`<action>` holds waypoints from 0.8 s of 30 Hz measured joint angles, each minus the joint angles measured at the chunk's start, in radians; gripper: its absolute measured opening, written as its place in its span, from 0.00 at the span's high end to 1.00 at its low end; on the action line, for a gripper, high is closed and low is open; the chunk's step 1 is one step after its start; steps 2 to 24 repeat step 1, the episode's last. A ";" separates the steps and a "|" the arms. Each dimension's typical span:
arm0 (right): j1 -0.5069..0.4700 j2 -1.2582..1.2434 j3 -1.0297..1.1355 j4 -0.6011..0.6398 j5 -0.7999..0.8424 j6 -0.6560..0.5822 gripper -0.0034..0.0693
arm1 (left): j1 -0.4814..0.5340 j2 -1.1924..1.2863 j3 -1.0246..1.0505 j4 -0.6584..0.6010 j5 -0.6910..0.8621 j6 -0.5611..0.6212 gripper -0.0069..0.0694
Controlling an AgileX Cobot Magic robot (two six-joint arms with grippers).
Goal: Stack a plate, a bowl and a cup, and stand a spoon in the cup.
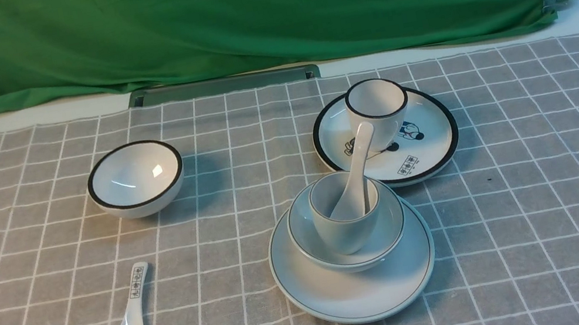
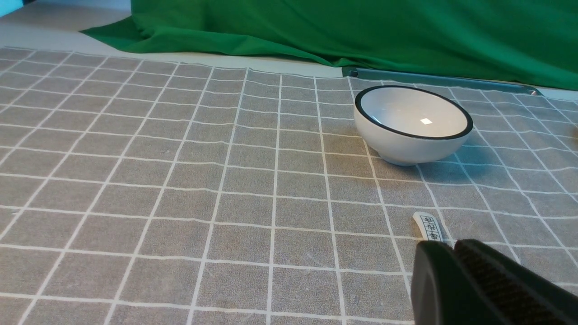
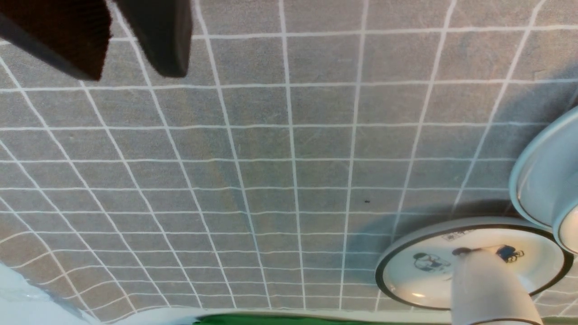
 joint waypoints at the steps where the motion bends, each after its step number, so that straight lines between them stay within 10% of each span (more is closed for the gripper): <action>1: 0.000 0.000 0.000 0.000 0.000 0.000 0.62 | 0.000 0.000 0.000 0.000 0.000 0.000 0.89; 24: 0.000 0.000 0.000 0.000 0.000 0.000 0.62 | 0.000 0.000 0.000 0.000 0.000 0.000 0.89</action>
